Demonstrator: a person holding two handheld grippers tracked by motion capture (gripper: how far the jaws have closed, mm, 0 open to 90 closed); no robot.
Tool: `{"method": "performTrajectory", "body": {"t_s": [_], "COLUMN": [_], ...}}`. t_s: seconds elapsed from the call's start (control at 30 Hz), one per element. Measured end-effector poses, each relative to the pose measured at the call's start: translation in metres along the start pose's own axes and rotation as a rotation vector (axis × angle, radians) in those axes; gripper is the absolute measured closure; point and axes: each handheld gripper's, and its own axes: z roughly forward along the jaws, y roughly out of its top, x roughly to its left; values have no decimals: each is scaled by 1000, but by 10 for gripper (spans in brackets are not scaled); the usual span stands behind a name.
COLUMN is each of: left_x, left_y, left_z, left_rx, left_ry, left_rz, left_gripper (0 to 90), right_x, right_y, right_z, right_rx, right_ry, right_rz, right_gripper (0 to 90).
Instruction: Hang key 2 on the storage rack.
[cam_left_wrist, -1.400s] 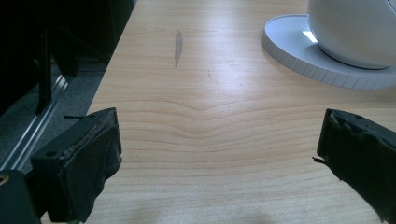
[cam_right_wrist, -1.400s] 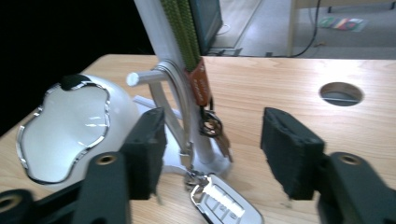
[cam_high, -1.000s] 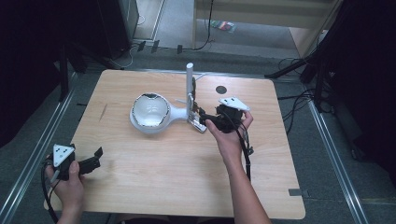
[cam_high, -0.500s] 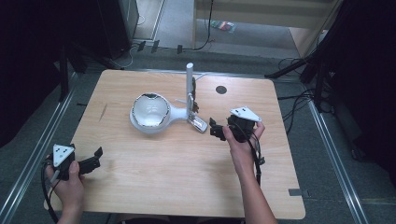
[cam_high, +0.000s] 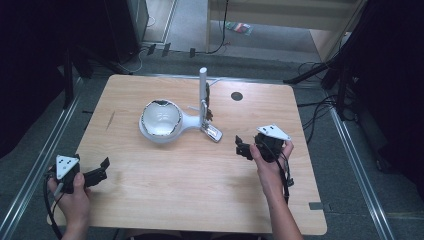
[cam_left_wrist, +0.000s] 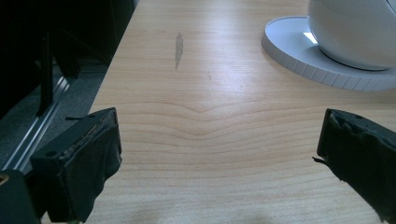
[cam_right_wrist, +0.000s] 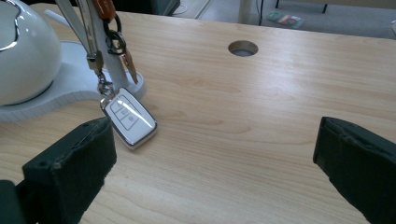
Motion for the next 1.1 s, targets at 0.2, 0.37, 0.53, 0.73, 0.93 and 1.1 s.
{"method": "performTrajectory", "body": {"t_s": [0.2, 0.37, 0.53, 0.73, 0.93, 1.1], "left_x": [1, 0, 0, 0, 1, 1], "left_y": [0, 0, -1, -1, -1, -1], "left_z": [0, 0, -1, -1, -1, -1], "left_rx": [-5, -7, -15, -17, -17, -18], "left_ry": [-1, 2, -3, -10, -8, -8], "left_rz": [-6, -7, -5, -8, -12, -12], "left_gripper": [1, 1, 1, 0, 0, 0], "right_x": [-10, -20, -27, -39, -52, -60], "right_y": [-11, -21, -34, -51, -65, -80], "right_z": [-5, -10, -13, -18, -26, -33], "right_rx": [2, 6, 16, 28, 42, 37], "right_ry": [-20, -36, -56, -65, -82, -89], "right_rz": [12, 29, 48, 64, 78, 95], "right_gripper": [0, 0, 0, 0, 0, 0]}}
